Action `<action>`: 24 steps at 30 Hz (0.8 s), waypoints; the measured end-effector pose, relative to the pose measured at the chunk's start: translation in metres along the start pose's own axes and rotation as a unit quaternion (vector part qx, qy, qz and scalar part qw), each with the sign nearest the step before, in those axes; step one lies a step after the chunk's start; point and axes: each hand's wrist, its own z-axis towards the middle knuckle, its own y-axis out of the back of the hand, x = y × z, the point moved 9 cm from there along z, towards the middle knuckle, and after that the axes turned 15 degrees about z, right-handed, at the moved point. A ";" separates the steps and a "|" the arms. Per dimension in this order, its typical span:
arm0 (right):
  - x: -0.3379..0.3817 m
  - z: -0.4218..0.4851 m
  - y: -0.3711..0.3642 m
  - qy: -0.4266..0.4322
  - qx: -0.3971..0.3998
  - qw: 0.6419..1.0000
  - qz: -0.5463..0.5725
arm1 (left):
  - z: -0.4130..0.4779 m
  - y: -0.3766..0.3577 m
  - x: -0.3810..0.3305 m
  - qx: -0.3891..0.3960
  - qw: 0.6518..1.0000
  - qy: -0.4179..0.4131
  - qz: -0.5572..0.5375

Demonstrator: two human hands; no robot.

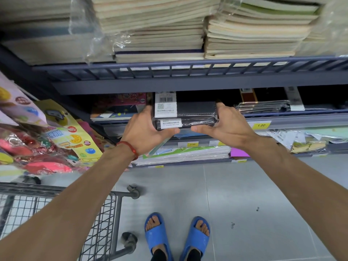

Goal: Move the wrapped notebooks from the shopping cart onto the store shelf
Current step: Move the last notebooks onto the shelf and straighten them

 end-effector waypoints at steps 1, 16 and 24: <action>0.000 0.000 -0.001 -0.004 -0.003 1.000 -0.003 | 0.000 0.000 0.000 -0.002 1.000 0.005 -0.004; 0.002 -0.016 -0.007 0.062 -0.047 0.991 0.104 | -0.011 0.003 -0.007 -0.027 0.999 -0.002 -0.040; 0.007 -0.018 -0.005 0.059 -0.069 0.990 0.104 | -0.009 0.003 -0.010 -0.032 0.997 -0.015 -0.064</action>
